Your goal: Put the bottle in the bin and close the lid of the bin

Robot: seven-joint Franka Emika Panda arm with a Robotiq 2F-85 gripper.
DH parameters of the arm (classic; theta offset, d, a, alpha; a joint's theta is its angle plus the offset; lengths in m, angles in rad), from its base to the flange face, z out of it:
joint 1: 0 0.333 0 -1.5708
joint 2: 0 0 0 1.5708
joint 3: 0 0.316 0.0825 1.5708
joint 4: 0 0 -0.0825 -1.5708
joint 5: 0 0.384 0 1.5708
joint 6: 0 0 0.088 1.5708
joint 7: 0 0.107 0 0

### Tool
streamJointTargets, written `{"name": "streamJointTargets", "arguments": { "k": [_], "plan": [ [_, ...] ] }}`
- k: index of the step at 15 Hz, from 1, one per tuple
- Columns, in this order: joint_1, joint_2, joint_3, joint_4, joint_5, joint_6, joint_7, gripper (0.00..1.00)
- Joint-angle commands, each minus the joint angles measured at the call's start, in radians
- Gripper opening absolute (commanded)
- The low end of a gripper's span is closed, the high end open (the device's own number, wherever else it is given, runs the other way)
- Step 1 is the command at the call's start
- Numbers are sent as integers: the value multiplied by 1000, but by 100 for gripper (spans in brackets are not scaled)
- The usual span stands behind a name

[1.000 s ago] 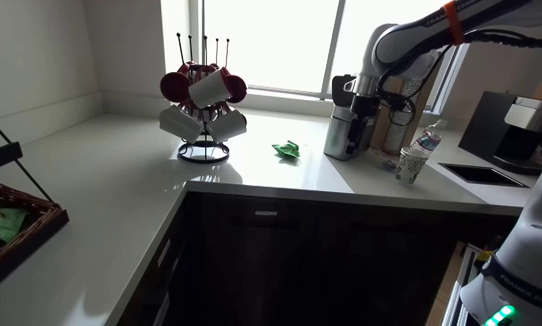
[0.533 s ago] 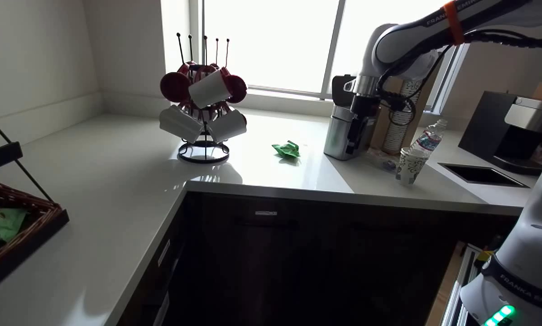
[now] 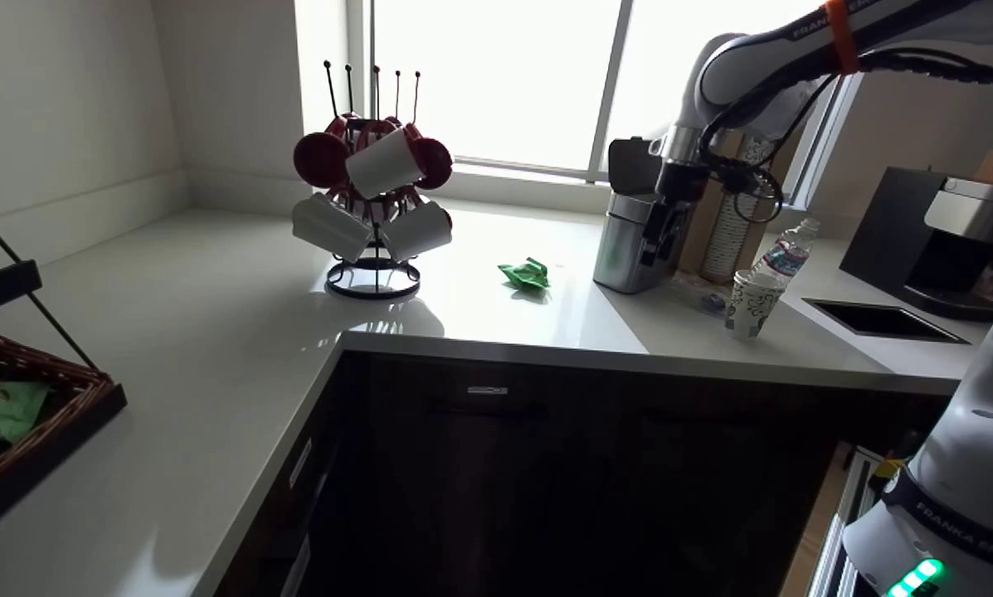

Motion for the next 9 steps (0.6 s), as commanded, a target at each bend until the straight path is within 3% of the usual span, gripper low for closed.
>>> {"name": "streamJointTargets", "arguments": {
  "k": [1,9],
  "plan": [
    [-85,-95,-43,-19,-6,11,63,100],
    [-244,-202,-115,24,-10,53,232,100]
  ]
}}
